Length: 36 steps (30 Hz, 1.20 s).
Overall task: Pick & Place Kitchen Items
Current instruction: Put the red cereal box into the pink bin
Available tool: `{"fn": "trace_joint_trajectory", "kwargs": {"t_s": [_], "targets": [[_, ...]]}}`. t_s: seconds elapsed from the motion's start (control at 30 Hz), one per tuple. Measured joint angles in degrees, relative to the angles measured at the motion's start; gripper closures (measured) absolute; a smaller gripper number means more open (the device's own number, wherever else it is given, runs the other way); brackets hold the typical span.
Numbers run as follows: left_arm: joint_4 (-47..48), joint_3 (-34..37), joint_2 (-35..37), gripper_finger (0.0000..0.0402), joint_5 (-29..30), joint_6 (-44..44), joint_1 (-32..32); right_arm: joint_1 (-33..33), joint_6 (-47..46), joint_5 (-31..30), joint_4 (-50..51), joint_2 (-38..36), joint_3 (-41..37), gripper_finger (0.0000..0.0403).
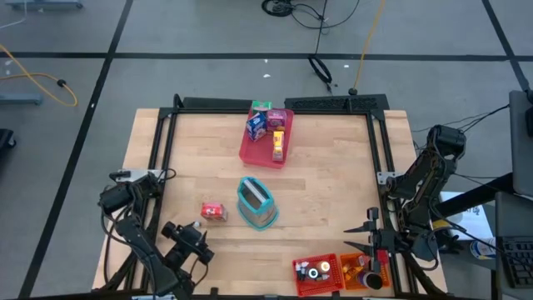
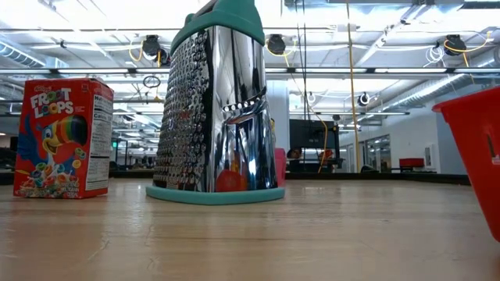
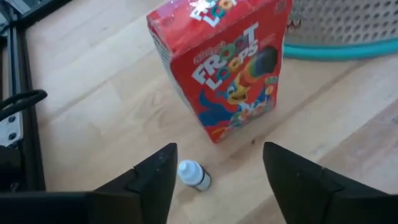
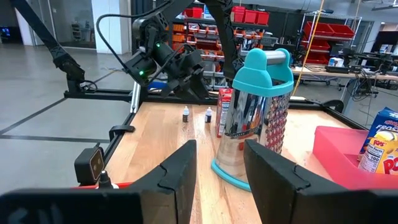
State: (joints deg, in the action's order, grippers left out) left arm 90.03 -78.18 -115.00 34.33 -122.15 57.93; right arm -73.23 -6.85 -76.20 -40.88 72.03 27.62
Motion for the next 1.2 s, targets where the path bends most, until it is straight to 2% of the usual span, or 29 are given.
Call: {"fn": "trace_joint_trajectory", "kwargs": {"t_s": [0.2,0.47,0.83,1.0,1.1,1.2], "targets": [[-0.05,2.22,0.01,0.0127,1.73,-1.51,-0.53,0.00,0.00,-0.01,0.00,0.00,0.00,0.0277],[-0.06,7.22,0.06,0.0119,2.56,-4.60,-1.81,0.00,0.00,-0.01,0.00,0.00,0.00,0.0277],[-1.98,12.86,0.08,0.0119,11.42,-7.97,-1.72,0.00,0.00,-0.01,0.00,0.00,0.00,0.0277],[-4.27,17.54,0.08,0.0119,19.45,-8.52,-1.78,0.01,0.00,-0.01,0.01,0.00,0.00,0.0277],[-9.06,19.90,0.08,0.0137,22.96,-7.97,-2.38,0.00,0.00,-0.01,0.01,0.00,0.00,0.0277],[-13.56,21.73,0.11,0.0185,24.76,-5.21,-2.77,0.00,0.00,-0.01,0.04,0.00,0.00,0.0277]]}}
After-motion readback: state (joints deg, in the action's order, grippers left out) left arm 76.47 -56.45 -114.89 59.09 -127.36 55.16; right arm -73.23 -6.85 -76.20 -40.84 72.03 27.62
